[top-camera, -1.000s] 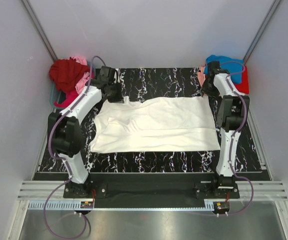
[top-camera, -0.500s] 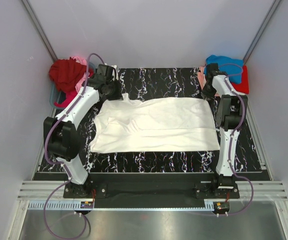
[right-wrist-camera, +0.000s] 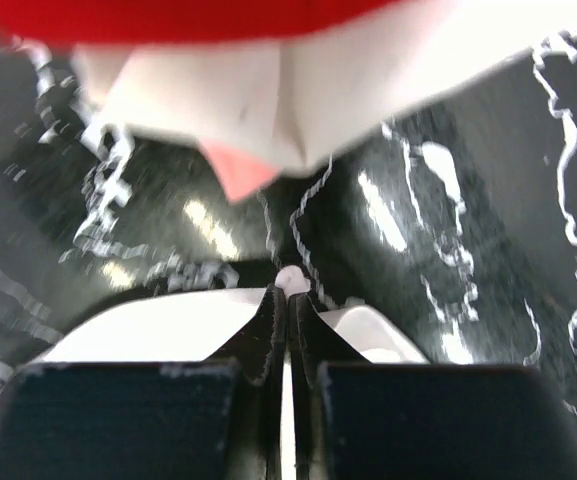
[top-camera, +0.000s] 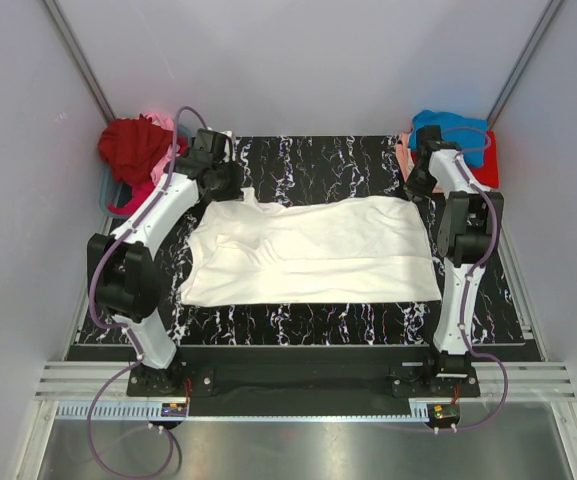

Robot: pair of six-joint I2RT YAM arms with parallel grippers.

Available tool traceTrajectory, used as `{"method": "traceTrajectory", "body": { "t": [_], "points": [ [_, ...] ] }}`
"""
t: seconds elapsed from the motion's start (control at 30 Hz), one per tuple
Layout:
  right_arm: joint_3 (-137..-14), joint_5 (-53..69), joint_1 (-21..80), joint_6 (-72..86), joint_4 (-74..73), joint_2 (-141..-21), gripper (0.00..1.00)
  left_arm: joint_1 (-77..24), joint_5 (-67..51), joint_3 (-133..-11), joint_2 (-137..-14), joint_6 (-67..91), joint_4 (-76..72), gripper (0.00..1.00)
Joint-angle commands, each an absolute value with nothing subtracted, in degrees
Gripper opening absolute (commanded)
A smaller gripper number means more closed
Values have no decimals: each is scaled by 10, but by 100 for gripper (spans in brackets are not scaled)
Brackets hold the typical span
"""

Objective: Fold and stack the t-shirts
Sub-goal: Fold the tshirt

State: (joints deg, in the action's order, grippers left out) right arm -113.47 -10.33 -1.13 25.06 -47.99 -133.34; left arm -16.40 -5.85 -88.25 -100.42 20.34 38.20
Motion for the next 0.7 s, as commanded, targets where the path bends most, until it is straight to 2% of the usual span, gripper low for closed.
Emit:
{"method": "traceTrajectory", "body": {
  "t": [0.0, 0.33, 0.67],
  "points": [
    [-1112, -88, -9, 249, -481, -1240, 0, -156, -43, -880, -960, 202, 387, 0],
    [-971, -89, -9, 249, -461, -1088, 0, -148, -36, -798, -873, 207, 393, 0],
    [-860, -114, -10, 263, -446, -1013, 0, -142, -7, -681, -788, 212, 382, 0]
  ]
}}
